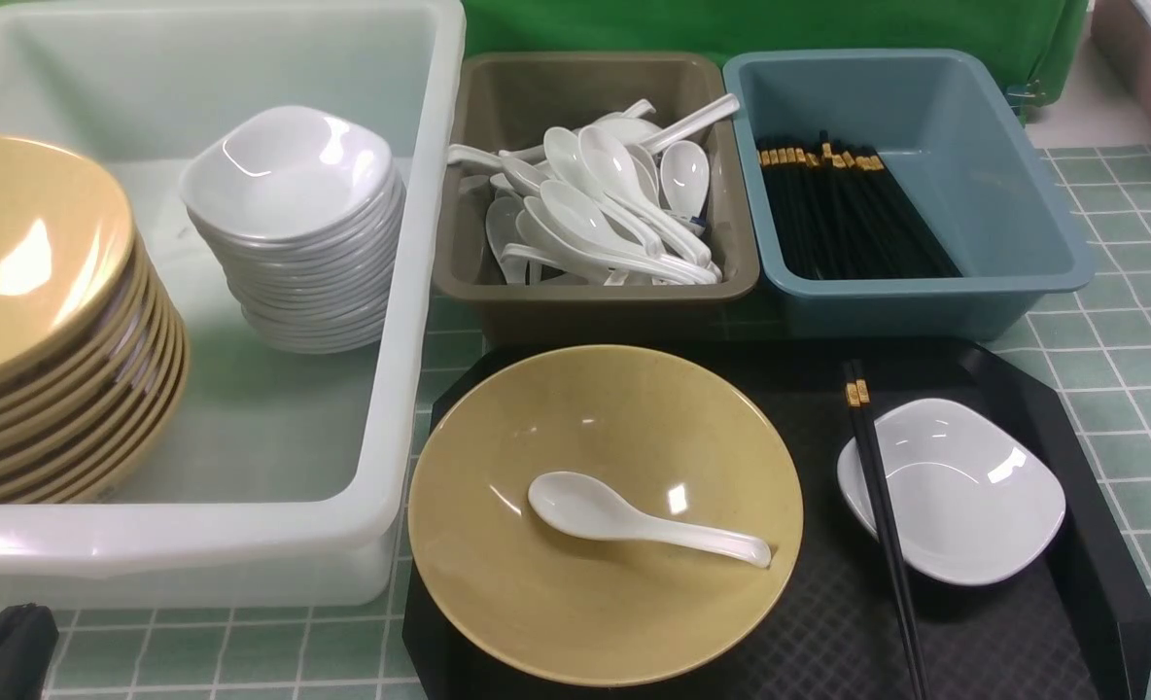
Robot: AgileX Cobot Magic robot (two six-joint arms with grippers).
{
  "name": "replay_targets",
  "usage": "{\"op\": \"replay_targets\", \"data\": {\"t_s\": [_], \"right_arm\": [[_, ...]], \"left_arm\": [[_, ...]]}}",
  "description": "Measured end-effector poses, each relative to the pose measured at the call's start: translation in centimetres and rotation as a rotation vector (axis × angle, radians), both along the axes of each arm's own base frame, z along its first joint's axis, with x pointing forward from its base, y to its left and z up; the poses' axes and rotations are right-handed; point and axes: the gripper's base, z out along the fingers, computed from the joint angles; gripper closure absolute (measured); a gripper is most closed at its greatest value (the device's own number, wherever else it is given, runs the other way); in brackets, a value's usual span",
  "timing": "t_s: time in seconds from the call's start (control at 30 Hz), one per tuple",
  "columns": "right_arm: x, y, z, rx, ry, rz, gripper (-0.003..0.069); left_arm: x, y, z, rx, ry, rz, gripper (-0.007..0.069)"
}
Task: On blue table put chopsticks spoon bowls plates into blue grey white boxes.
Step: 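Move the grippers toward the tableware on the black tray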
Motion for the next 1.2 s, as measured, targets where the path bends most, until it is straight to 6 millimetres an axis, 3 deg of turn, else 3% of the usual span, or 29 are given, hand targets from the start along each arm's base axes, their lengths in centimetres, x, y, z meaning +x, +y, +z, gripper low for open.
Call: {"op": "replay_targets", "data": {"t_s": [0.83,1.0,1.03,1.1,1.17,1.2], "right_arm": [[0.0,0.0,0.0,0.000,0.000,0.000,0.0421],[0.0,0.0,0.0,0.017,-0.001,-0.004,0.0421],[0.0,0.0,0.0,0.067,-0.004,-0.015,0.0421],[0.0,0.1,0.0,0.255,-0.015,-0.048,0.0421],[0.0,0.2,0.0,0.438,-0.022,-0.078,0.0421],[0.0,0.4,0.0,0.631,-0.027,-0.106,0.0421]], "left_arm": [[0.0,0.0,0.0,-0.005,-0.001,0.004,0.0620],[0.0,-0.5,0.1,-0.300,-0.008,0.015,0.0620],[0.1,-0.8,0.4,-0.505,-0.021,0.025,0.0620],[0.1,-1.1,0.8,-0.831,-0.034,0.040,0.0620],[0.1,-1.3,1.0,-0.969,-0.034,0.045,0.0620],[0.1,-1.4,1.2,-1.127,-0.032,0.049,0.0620]]}}
